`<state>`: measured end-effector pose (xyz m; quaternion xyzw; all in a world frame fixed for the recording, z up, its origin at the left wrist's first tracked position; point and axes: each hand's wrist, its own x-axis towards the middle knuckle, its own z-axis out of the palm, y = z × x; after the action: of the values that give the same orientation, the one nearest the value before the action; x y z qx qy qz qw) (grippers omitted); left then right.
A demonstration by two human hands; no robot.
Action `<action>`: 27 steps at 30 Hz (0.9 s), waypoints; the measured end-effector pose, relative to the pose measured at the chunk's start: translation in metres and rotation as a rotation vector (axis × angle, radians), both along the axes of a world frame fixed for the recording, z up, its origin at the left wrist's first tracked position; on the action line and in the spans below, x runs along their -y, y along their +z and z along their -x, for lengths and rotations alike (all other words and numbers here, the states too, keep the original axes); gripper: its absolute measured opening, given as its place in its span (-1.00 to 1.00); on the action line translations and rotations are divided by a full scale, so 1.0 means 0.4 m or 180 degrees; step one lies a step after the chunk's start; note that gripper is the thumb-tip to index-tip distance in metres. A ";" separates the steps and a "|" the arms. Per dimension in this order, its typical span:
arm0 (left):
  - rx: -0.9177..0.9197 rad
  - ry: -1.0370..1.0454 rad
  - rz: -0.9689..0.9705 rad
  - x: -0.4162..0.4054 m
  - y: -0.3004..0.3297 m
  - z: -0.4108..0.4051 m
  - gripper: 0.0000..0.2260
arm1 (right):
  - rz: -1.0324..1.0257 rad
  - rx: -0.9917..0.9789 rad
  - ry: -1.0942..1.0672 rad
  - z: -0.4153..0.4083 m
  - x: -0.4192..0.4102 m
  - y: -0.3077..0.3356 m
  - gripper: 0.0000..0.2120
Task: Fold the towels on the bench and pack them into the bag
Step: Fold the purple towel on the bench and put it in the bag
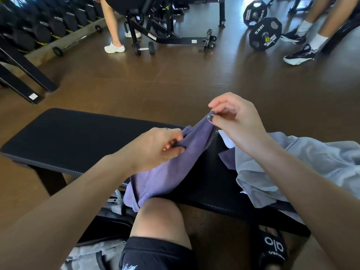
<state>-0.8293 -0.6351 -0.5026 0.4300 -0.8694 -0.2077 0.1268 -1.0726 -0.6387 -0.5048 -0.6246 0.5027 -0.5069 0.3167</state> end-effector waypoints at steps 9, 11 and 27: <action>0.0174 0.0159 0.0094 0.006 0.042 -0.088 -0.75 | 0.0121 -0.0117 -0.0676 0.051 0.029 0.004 -0.78; 0.0310 0.0103 0.0190 0.009 0.056 -0.107 -0.76 | 0.0096 -0.0083 -0.0689 0.057 0.031 0.004 -0.79; 0.0071 0.0297 0.0506 0.015 0.098 -0.209 -0.69 | -0.0301 0.0595 -0.1197 0.099 0.055 -0.042 -0.71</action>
<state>-0.7457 -0.6412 -0.4634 0.4609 -0.8635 -0.1272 0.1604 -1.1123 -0.6608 -0.5214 -0.4545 0.6020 -0.5886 0.2909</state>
